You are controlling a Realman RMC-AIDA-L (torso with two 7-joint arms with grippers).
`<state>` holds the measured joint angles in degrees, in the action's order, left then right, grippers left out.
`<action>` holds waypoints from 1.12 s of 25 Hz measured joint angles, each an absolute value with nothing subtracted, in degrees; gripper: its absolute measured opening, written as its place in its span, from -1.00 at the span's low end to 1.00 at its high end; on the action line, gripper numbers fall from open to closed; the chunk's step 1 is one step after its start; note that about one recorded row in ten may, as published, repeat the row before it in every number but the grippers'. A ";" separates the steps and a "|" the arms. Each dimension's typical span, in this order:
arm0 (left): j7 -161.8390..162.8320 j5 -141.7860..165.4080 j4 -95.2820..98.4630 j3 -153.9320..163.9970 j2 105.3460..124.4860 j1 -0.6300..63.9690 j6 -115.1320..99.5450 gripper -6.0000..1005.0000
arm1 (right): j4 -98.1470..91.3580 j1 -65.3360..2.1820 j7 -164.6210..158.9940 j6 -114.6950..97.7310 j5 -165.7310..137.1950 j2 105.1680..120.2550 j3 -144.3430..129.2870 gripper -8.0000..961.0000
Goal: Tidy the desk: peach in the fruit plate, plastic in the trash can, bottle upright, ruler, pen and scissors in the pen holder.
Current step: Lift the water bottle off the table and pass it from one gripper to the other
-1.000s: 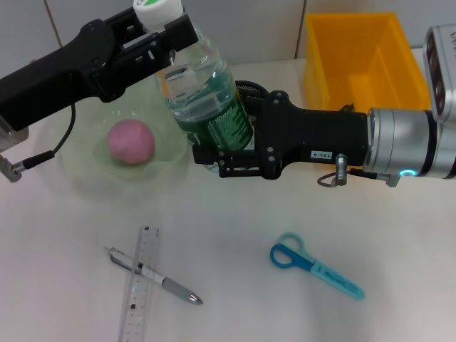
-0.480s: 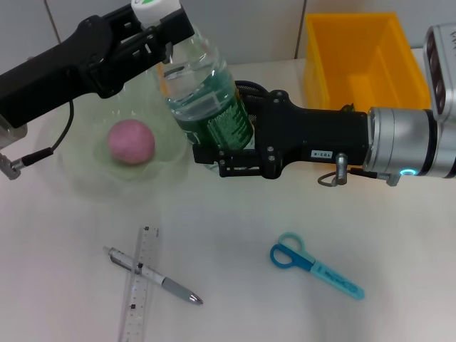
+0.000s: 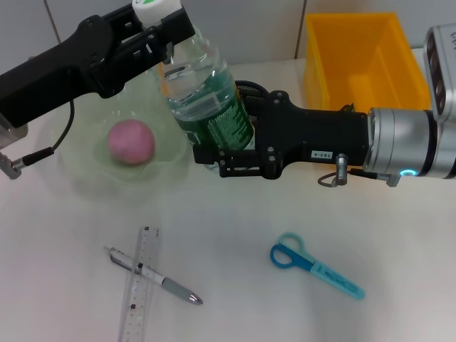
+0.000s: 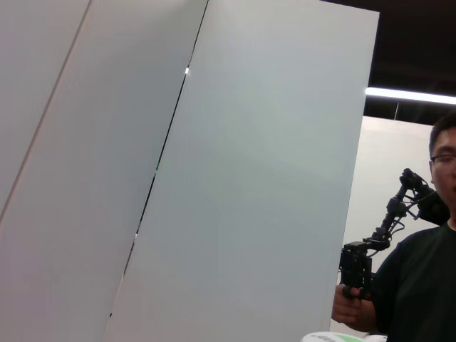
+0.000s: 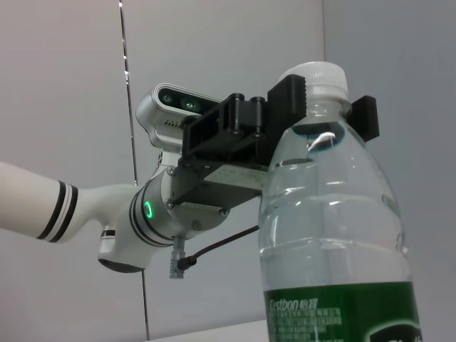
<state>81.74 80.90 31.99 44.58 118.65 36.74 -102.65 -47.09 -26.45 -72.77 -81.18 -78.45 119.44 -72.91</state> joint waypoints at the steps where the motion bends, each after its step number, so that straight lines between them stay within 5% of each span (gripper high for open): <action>1: 81.69 80.68 31.99 44.77 118.65 36.74 -102.65 -0.09 | -47.07 -26.45 -72.77 -81.18 -78.43 119.43 -72.92 0.60; 28: 81.12 80.31 32.00 44.82 118.65 36.79 -102.64 -0.09 | -44.47 -28.48 -72.68 -80.79 -78.45 119.26 -72.83 0.60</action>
